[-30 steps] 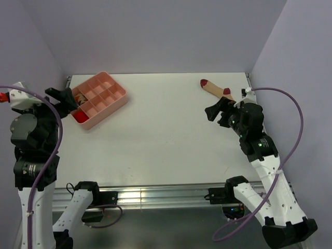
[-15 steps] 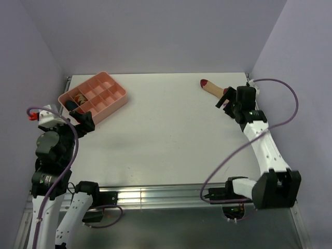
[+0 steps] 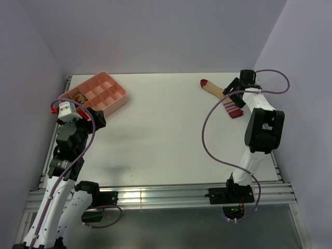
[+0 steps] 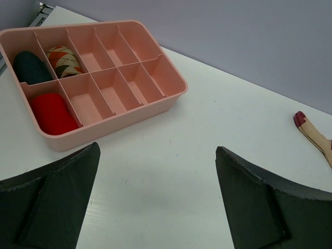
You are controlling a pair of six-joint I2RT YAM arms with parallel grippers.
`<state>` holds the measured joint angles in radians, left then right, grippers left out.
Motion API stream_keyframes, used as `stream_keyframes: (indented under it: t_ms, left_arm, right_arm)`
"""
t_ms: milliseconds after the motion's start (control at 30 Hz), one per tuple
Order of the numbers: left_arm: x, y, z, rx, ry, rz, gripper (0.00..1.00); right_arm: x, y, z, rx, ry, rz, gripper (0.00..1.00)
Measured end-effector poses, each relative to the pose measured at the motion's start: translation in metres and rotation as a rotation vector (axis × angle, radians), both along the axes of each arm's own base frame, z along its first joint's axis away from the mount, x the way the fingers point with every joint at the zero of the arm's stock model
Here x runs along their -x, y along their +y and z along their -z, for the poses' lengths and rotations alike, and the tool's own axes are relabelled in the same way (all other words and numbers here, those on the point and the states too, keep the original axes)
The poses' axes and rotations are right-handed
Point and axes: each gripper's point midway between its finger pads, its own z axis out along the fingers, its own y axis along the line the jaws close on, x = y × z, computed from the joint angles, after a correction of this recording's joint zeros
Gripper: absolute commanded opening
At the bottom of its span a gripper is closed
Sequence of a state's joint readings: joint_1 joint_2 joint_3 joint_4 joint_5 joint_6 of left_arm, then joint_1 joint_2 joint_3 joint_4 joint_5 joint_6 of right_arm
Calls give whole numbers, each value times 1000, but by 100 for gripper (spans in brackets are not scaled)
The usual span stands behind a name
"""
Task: Roll the socks
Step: Move the sock to the center of the board.
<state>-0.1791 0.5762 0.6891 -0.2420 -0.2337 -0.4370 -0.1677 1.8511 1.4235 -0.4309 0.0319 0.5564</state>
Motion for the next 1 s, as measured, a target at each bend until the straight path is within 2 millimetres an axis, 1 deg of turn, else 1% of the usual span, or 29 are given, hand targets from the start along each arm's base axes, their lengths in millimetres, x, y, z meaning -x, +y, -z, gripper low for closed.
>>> stream_keyframes:
  t_ms: [67,133,167,233,267,300,400,567,633,767,833,900,1000]
  left_arm:
    - [-2,2,5,-7,0,-13,97]
    - [-4,4,10,-11,0,-26,97]
    - [-4,5,12,-12,4,-30,97]
    - [-4,6,17,-16,13,-38,97]
    - [-4,7,18,-16,15,-41,97]
    - [-4,7,19,-18,16,-42,97]
    - [-4,4,19,-18,13,-36,96]
    - [-4,3,17,-16,9,-31,97]
    - [-3,3,17,-16,7,-31,96]
    - [-3,3,17,-15,4,-29,97]
    - [-3,2,17,-15,4,-26,97]
    - [-3,2,17,-15,4,-26,97]
    - [-3,2,16,-15,3,-26,97]
  right_arm:
    - [-10,-4,18,-11,33,4,81]
    - [-11,-8,39,-19,77,9,80]
    - [-10,-8,50,-24,104,12,79]
    - [-1,-8,71,-35,170,14,75]
    - [2,-8,79,-37,190,13,72]
    - [1,-8,78,-37,193,11,67]
    - [3,-6,76,-44,203,-4,58]
    - [16,10,81,-75,257,-68,56]
    - [19,22,81,-91,267,-110,56]
    - [28,58,81,-121,301,-217,56]
    - [33,82,81,-135,315,-280,54]
    - [38,112,80,-159,326,-355,53]
    - [46,153,78,-179,343,-458,51]
